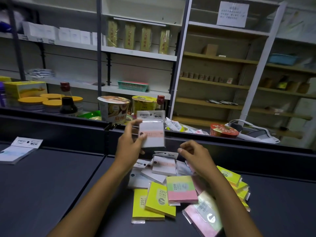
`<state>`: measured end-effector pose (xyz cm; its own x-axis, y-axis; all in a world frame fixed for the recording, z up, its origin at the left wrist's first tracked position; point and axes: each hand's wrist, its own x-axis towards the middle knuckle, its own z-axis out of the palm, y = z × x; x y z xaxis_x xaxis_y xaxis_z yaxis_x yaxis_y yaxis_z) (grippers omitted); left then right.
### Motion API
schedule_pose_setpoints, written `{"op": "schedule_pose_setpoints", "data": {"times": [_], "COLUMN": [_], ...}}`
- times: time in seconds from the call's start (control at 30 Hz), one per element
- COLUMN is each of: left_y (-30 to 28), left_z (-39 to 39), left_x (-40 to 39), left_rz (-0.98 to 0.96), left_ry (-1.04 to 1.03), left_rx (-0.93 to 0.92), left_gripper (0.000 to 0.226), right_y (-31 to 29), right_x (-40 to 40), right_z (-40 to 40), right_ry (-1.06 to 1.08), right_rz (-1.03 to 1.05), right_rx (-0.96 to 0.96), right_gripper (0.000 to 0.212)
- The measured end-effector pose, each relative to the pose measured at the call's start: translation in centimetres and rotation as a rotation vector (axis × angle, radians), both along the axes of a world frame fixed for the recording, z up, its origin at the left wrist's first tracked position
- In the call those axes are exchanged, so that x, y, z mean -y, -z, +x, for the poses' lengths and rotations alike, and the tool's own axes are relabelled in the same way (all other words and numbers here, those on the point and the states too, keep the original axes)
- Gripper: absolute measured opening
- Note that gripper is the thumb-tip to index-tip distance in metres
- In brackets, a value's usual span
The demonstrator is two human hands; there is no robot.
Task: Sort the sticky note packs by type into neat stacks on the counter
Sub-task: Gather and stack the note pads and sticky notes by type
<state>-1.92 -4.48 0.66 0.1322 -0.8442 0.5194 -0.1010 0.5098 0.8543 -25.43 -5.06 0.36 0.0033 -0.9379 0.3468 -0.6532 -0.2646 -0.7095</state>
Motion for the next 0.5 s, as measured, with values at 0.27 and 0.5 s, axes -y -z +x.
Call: {"op": "schedule_pose_setpoints", "data": {"times": [0.27,0.5], "left_y": [-0.1,0.0], "left_z": [0.9,0.8], "left_x": [0.3,0.2], "left_rz": [-0.008,-0.016], "left_ry": [-0.044,-0.037], "left_rx": [-0.039,-0.011], "left_gripper": [0.041,0.041], "right_y": [0.6,0.6], "right_x": [-0.5,-0.6], "right_z": [0.9,1.2], "right_ry": [-0.090,-0.090], "right_rz": [0.171,0.214], "right_rx": [-0.391,-0.495], "right_gripper": [0.060,0.070]}}
